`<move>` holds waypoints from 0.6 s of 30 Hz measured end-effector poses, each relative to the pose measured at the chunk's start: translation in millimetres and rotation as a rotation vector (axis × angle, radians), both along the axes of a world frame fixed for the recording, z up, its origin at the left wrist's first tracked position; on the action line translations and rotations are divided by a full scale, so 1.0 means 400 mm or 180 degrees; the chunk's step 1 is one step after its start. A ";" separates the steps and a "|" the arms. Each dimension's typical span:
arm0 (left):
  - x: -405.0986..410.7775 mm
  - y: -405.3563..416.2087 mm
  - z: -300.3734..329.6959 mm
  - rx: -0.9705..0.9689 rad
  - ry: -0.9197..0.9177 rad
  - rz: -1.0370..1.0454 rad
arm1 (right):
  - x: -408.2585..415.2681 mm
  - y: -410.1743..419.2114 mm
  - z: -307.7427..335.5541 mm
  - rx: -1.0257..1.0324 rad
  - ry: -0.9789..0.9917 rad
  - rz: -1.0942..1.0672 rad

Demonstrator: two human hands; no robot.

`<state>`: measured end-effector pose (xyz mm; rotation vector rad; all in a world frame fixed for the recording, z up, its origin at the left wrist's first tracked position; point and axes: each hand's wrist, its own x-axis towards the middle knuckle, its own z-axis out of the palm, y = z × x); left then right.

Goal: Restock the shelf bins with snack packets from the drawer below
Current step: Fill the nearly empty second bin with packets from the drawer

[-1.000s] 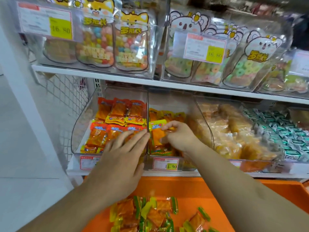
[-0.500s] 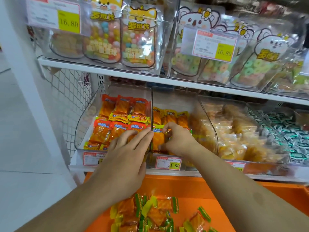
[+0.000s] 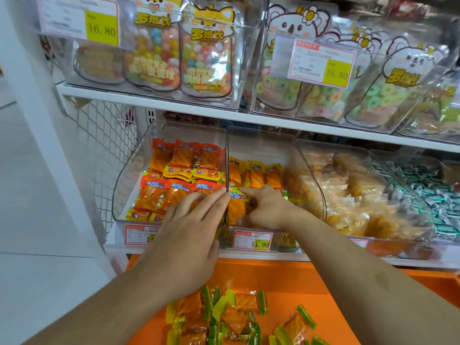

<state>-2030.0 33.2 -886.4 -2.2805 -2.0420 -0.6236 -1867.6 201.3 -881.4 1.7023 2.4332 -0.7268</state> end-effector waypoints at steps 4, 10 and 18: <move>0.000 0.000 0.005 -0.0004 -0.0018 0.0003 | 0.015 -0.002 -0.001 0.0032 0.0275 0.0009; 0.001 -0.006 0.005 -0.0150 -0.0109 0.0032 | 0.046 -0.036 0.028 0.0004 0.0933 -0.0056; 0.022 -0.074 0.033 -0.0268 -0.0297 -0.0144 | 0.137 -0.221 0.097 0.0749 0.1231 0.0180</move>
